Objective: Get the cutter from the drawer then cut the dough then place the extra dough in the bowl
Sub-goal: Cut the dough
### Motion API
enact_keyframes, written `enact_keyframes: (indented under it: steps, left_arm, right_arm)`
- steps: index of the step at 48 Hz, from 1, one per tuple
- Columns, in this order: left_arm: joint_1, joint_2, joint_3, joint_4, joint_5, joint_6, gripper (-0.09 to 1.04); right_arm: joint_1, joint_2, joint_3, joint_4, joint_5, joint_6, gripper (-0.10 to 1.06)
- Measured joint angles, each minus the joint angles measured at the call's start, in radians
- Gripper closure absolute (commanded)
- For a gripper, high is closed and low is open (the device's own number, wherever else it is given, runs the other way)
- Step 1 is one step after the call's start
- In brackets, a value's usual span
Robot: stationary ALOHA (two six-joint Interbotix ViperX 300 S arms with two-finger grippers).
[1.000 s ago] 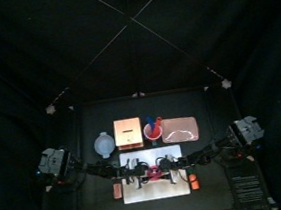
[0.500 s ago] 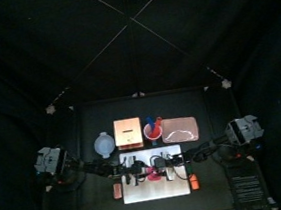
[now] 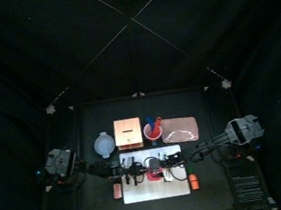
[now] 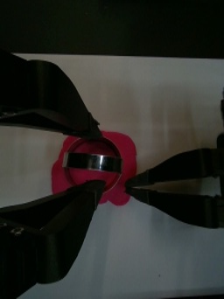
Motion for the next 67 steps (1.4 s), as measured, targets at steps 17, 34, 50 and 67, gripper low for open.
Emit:
enact_keyframes:
  steps: [17, 34, 50, 67]
  left_arm:
    - [-0.005, 0.008, -0.011, -0.003, 0.012, -0.006, 0.43]
    - [-0.008, 0.015, -0.025, -0.038, 0.058, -0.006, 0.43]
    - [-0.008, 0.017, -0.026, -0.048, 0.058, -0.006, 0.43]
    - [-0.008, 0.017, -0.026, -0.055, 0.058, -0.006, 0.43]
  right_arm:
    - [-0.002, 0.0, -0.008, 0.014, 0.015, 0.0, 0.17]
    - [-0.014, -0.002, -0.018, 0.038, 0.018, 0.0, 0.22]
    - [-0.015, 0.003, -0.018, 0.049, 0.025, 0.002, 0.39]
    - [-0.017, 0.003, -0.032, 0.046, 0.051, 0.002, 0.54]
